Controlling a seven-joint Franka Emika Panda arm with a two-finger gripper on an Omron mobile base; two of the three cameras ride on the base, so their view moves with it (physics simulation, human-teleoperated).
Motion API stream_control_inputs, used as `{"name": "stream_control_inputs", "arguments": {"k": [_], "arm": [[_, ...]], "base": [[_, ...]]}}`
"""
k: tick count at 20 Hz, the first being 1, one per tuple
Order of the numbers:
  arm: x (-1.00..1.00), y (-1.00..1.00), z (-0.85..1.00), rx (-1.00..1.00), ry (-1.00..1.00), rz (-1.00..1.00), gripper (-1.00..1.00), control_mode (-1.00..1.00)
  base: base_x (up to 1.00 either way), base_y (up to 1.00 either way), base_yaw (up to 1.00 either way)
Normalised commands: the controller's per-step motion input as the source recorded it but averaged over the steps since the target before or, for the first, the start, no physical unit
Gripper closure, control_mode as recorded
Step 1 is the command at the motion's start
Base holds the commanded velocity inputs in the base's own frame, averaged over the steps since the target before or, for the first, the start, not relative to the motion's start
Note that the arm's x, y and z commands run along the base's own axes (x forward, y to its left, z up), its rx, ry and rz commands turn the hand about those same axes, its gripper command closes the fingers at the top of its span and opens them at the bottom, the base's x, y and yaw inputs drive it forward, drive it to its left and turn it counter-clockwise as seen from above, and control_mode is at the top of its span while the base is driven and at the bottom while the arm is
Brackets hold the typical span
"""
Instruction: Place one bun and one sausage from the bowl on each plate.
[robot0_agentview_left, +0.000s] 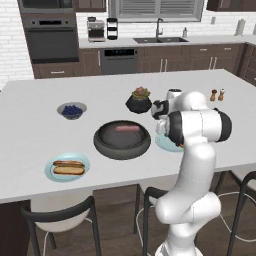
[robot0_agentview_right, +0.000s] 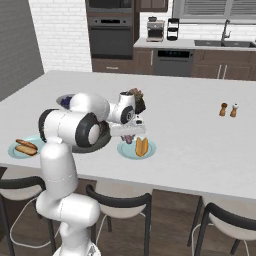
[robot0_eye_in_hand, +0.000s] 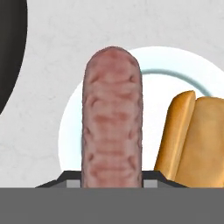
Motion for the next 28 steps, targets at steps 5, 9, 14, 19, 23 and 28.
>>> {"name": "stream_control_inputs", "arguments": {"k": [5,9,14,19,23,28], "arm": [[0.13,-0.09,-0.05,0.0,0.0,0.0,1.0,-1.0],[-0.03,-0.2,-0.36,0.0,0.0,-0.02,1.0,-1.0],[-0.24,-0.08,-0.15,0.0,0.0,-0.01,1.0,-1.0],[-0.35,0.0,-0.03,0.0,0.0,0.0,1.0,-1.0],[-0.03,0.0,-0.09,0.0,0.0,0.0,1.0,-1.0],[0.0,0.09,-0.22,0.0,0.0,0.0,1.0,-1.0]], "base": [[0.0,0.0,0.0],[0.0,0.0,0.0],[0.0,0.0,0.0],[0.0,0.0,0.0],[0.0,0.0,0.0],[0.0,0.0,0.0]]}}
